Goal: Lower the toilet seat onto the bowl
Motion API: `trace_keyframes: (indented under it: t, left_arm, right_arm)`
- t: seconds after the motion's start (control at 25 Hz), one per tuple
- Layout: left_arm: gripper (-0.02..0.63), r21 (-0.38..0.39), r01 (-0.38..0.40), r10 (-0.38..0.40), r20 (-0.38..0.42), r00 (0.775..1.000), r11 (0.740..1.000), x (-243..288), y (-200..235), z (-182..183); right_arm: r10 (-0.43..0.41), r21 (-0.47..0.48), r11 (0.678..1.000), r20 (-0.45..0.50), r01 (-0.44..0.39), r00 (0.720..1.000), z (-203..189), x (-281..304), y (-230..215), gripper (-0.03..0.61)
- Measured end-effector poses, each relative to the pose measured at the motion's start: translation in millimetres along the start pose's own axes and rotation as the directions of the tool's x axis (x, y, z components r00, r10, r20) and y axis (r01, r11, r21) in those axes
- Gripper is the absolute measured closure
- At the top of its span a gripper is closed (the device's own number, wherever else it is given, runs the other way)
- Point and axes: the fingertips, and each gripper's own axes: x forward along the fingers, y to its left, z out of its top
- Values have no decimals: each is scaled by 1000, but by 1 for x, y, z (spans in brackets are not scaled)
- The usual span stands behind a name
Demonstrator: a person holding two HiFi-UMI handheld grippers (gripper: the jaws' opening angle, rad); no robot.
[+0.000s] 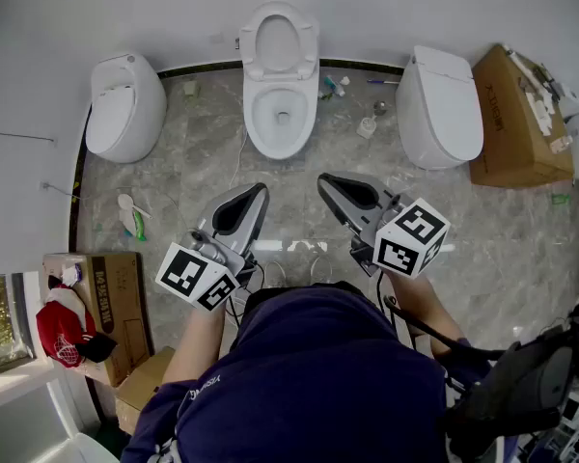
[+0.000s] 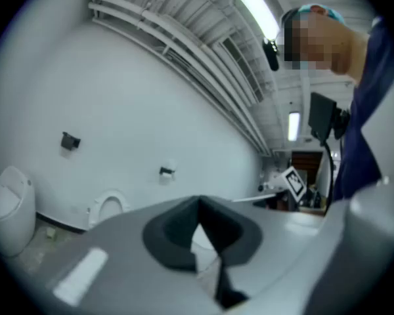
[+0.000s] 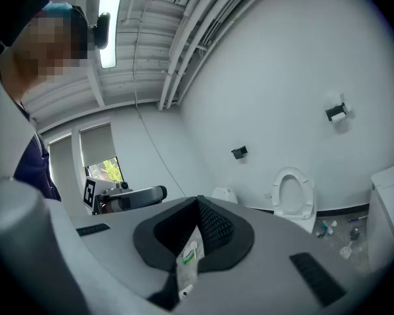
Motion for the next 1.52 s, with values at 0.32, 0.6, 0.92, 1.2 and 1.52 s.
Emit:
trace_keyframes:
  t: [0.32,0.6,0.92,1.2,1.52]
  left_arm:
    - [612,7,-7,7,-8,1000,1000,11,2,-1]
    - [612,6,-29,29,-26,999,1000,24,-11,-13]
    - [613,9,-58,59,-39,998,998,45,-31,-26]
    - [612,23,-71,72,-41,997,997,62,-36,-25]
    - [612,30,-86,86,-34,996,996,77,-15,-19]
  right_arm:
    - [23,21,1000,8,-23,1000,1,0,-12,572]
    - [23,57,998,0,-23,1000,-6,-19,-30,572]
    - [36,69,997,-8,-35,999,-13,-47,-55,572]
    - [53,65,997,-24,-52,998,-12,-55,-73,571]
    - [59,67,996,-28,-56,998,-3,-42,-94,571]
